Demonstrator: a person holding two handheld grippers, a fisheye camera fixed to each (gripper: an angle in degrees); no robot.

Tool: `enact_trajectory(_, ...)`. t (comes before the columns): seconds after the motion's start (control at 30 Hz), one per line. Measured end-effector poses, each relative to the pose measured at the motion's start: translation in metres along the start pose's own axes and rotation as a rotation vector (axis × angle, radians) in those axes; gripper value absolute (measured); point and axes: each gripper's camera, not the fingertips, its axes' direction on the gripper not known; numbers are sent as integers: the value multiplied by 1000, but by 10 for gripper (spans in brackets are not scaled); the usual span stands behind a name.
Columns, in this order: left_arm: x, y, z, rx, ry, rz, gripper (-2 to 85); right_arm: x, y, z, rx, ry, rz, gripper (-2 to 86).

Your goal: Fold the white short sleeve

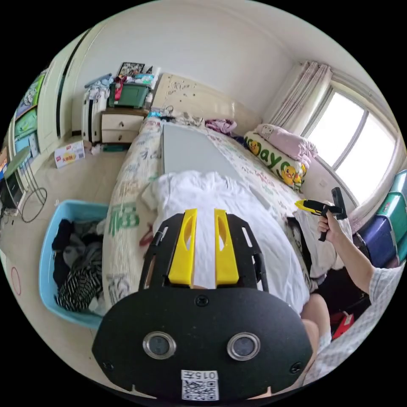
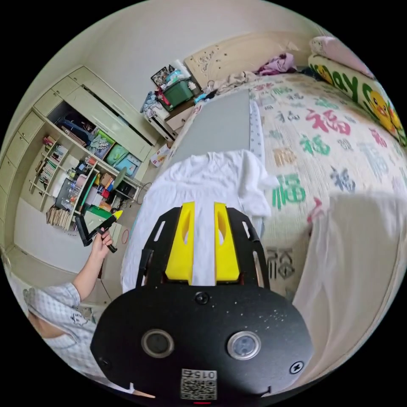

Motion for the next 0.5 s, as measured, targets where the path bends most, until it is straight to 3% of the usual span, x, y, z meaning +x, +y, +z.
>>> enact_trajectory(0.27, -33, 152, -45, -142, 107, -292, 58, 33, 200, -8, -87, 113, 64, 76)
enact_trajectory(0.5, -14, 160, -3, -199, 208, -313, 61, 43, 241, 25, -236, 131, 117, 87)
